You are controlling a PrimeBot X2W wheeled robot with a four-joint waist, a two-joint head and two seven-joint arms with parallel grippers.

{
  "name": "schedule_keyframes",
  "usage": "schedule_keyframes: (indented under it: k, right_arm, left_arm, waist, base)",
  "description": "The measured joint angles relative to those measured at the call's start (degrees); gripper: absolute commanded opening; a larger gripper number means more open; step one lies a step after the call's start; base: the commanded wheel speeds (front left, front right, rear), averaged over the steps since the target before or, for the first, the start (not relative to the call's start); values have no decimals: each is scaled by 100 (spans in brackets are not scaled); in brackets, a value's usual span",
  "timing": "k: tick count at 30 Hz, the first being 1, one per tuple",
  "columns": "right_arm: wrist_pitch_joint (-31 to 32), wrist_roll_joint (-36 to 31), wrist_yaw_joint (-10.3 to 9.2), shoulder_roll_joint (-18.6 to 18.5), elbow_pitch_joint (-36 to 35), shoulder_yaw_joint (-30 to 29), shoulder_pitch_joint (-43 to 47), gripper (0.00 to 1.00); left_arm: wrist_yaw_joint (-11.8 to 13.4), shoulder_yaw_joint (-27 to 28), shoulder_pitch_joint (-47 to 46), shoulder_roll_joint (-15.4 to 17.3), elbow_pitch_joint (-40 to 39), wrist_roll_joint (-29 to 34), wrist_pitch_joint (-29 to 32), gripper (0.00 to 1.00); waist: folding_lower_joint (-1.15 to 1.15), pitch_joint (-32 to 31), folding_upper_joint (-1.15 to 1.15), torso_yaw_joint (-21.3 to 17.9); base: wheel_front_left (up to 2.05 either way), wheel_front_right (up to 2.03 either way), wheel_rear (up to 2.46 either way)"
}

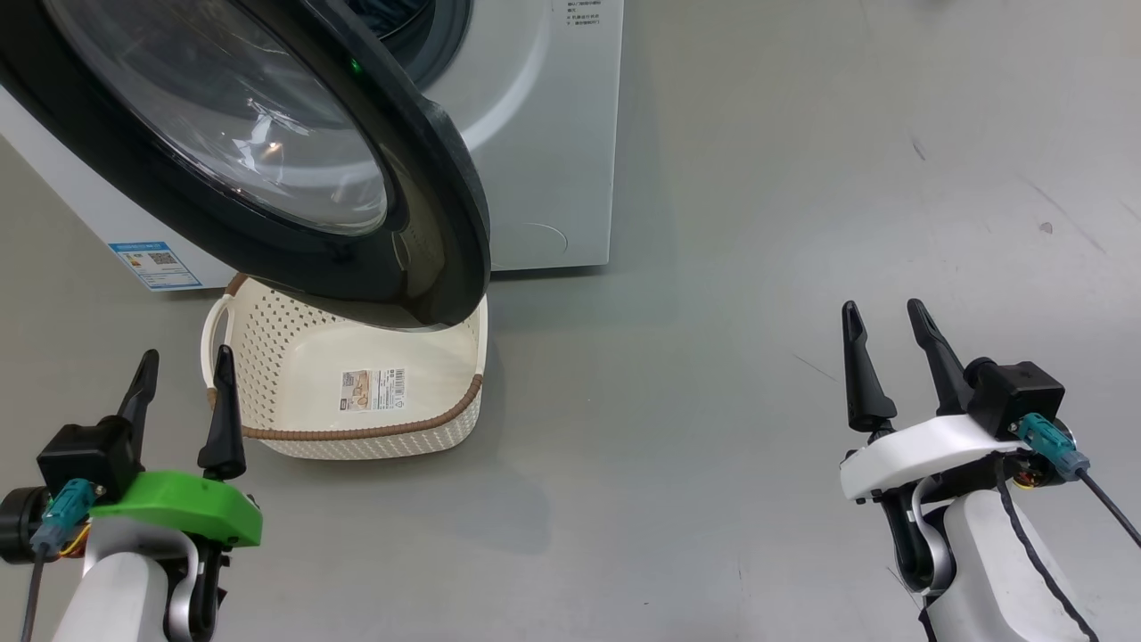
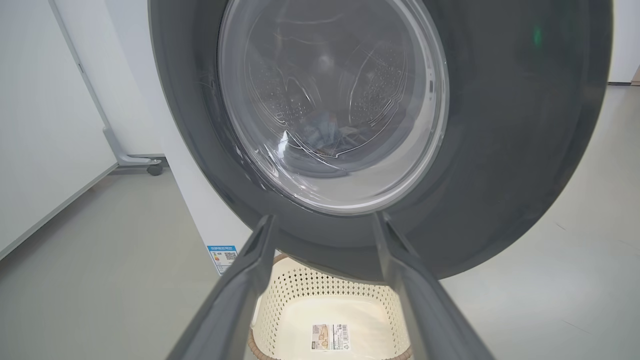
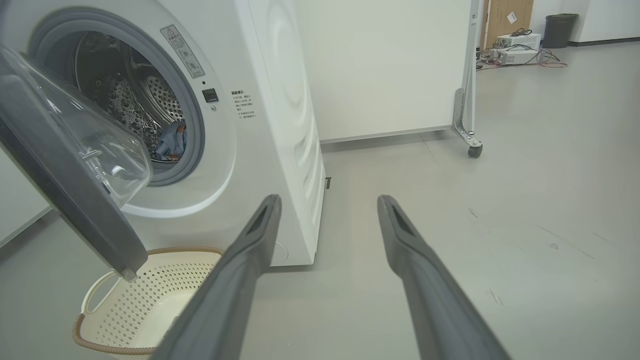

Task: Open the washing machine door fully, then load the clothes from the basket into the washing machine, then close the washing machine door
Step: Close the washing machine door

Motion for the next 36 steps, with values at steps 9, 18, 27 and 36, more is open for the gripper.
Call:
schedule_keyframes:
  k: [9, 18, 27, 36]
  right_arm:
    - [0, -1, 0, 1, -14, -31, 20, 100]
    - [0, -4, 0, 7, -20, -57, 90, 100]
    - [0, -5, 0, 13, -32, -83, 92, 100]
    - [0, -27, 0, 15, -58, -98, 92, 100]
  left_arm:
    - [-2, 115, -1, -60, -45, 148, 0, 100]
    - [-18, 187, -1, -164, -47, 177, 0, 100]
    - [-59, 292, 0, -238, -47, 221, -1, 100]
    - [-108, 363, 0, -299, -47, 304, -14, 100]
  waist:
    - [0, -4, 0, 6]
    - [0, -14, 0, 27]
    - [0, -23, 0, 49]
    - [0, -13, 0, 101]
  base:
    - [0, 0, 0]
    - [0, 0, 0]
    - [0, 0, 0]
    - [0, 0, 0]
